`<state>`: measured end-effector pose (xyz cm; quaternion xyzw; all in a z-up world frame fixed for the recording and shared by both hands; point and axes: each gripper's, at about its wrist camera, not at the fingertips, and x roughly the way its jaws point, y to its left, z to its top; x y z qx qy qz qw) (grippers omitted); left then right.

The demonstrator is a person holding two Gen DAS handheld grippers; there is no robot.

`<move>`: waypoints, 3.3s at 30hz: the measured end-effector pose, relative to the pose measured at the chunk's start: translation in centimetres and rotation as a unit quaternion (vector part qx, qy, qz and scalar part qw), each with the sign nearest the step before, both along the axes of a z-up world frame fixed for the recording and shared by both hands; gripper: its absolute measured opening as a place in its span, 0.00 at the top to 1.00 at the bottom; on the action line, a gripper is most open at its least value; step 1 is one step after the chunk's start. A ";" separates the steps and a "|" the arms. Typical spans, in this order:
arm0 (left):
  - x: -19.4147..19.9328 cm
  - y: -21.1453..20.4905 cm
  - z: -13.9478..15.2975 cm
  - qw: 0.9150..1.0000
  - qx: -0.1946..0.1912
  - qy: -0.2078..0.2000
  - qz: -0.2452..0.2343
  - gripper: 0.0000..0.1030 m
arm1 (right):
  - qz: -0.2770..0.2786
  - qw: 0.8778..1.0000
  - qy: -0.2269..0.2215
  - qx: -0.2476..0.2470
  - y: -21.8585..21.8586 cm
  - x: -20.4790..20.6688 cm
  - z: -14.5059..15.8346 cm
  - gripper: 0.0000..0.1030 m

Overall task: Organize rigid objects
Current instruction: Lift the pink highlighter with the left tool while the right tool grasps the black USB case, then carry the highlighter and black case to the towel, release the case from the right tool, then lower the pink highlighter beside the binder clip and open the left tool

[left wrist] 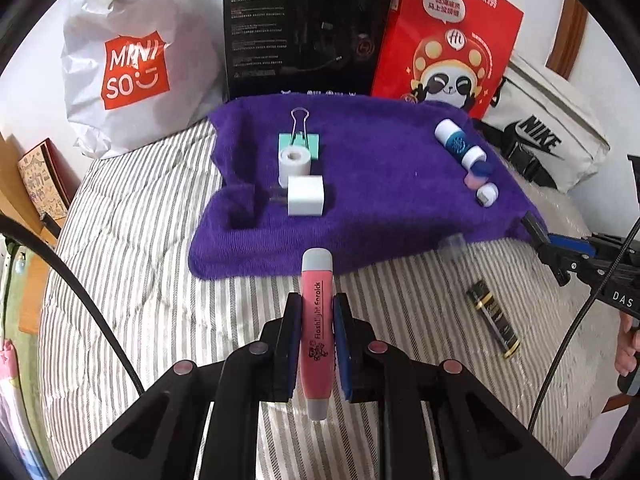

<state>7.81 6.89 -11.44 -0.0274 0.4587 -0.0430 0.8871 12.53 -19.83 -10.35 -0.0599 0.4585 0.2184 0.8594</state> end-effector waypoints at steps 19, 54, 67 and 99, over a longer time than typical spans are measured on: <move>4.8 0.7 1.4 1.000 -0.013 -0.010 -0.003 0.85 | -0.024 0.999 -0.016 0.016 2.8 9.0 2.3 0.79; 7.2 1.8 0.4 1.000 -0.028 0.003 -0.004 0.85 | -0.035 0.998 0.031 -0.042 5.8 18.2 -3.9 0.79; 6.9 1.4 1.0 0.999 -0.043 0.002 -0.005 0.85 | -0.028 0.999 -0.002 -0.021 3.9 14.8 0.1 0.53; 16.0 -3.4 -2.7 1.000 -0.003 0.025 -0.011 0.85 | -0.093 0.994 0.020 0.045 -5.8 2.6 0.3 0.53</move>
